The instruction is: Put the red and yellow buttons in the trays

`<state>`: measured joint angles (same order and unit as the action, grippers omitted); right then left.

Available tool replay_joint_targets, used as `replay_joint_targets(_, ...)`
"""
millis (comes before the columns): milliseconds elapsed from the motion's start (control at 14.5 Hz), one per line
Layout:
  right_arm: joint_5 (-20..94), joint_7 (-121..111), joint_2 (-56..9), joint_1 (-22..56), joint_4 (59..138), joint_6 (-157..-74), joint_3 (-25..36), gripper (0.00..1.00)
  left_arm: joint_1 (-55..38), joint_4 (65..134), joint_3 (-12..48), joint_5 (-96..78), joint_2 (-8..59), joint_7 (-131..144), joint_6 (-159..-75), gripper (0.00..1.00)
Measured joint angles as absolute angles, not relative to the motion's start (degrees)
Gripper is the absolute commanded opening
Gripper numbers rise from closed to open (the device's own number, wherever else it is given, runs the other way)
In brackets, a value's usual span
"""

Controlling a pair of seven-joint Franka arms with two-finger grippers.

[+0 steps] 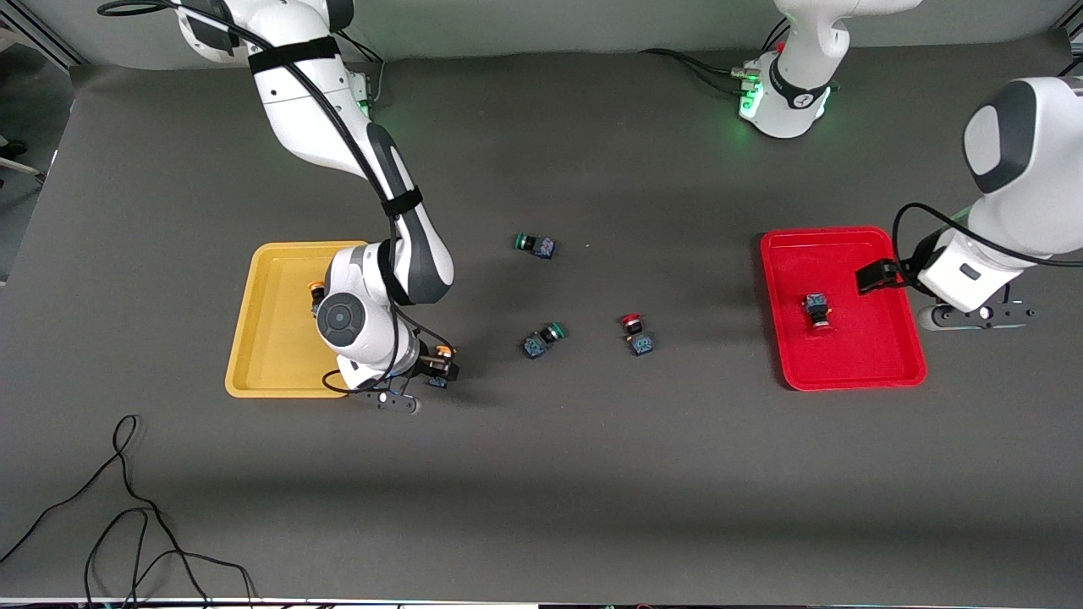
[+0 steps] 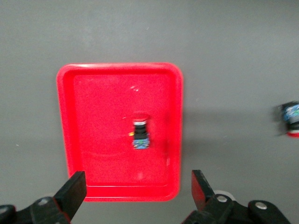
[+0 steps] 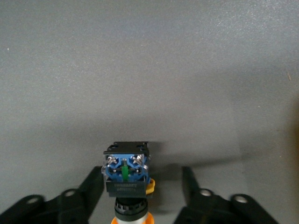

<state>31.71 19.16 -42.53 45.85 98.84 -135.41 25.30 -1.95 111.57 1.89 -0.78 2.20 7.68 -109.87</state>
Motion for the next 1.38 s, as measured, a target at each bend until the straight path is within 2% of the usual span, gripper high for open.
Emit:
replay_joint_targets(69, 31.71, 19.16, -42.53, 45.87, 98.79, -135.58, 25.30, 0.14, -4.14, 111.41, 2.45, -0.84, 2.45, 11.74, -110.04, 1.00)
replay_joint_targets(138, 31.71, 18.96, -42.53, 45.87, 98.70, -135.69, 25.30, 0.08, -6.97, 111.27, 2.94, -0.88, 2.96, 16.07, -110.59, 1.00)
replay_joint_targets(346, 31.71, 16.66, -42.43, 45.81, 98.11, -135.34, 26.05, 0.08, -16.56, 110.58, 3.87, -0.89, 6.13, 29.82, -115.66, 1.00)
replay_joint_targets(484, 31.71, 13.83, -41.44, 45.88, 97.22, -131.44, 28.41, 0.08, -21.92, 108.86, 4.01, -0.88, 9.53, 38.87, -118.85, 1.00)
replay_joint_targets(761, 31.71, -1.21, -36.46, 45.52, 97.50, -118.21, 38.12, 0.08, -27.76, 104.05, 4.02, -0.84, 17.90, 48.73, -122.86, 1.00)
replay_joint_targets(968, 31.71, -12.78, -34.05, 44.55, 101.48, -114.84, 43.63, 0.14, -29.02, 103.86, 3.98, -0.84, 24.52, 50.19, -127.22, 1.00)
replay_joint_targets(1037, 31.72, -15.68, -33.84, 44.31, 103.17, -114.82, 44.54, 0.31, -29.35, 103.85, 3.97, -0.84, 26.96, 50.90, -129.18, 1.00)
replay_joint_targets(1106, 31.77, -18.40, -33.83, 44.11, 104.98, -115.02, 45.19, 0.85, -29.69, 103.84, 3.97, -0.84, 29.42, 51.44, -131.22, 1.00)
replay_joint_targets(1176, 31.81, -20.65, -33.84, 43.71, 106.64, -115.74, 45.50, 1.00, -29.95, 103.81, 3.98, -0.82, 31.56, 51.71, -133.03, 1.00)
replay_joint_targets(1245, 31.84, -22.11, -33.88, 42.97, 107.83, -116.37, 45.59, 1.00, -30.11, 103.81, 3.97, -0.75, 33.22, 51.76, -134.61, 0.99)
replay_joint_targets(1383, 31.88, -23.67, -33.86, 41.00, 108.46, -116.90, 45.65, 1.00, -30.21, 103.80, 3.96, -0.68, 35.24, 51.77, -136.39, 0.89)
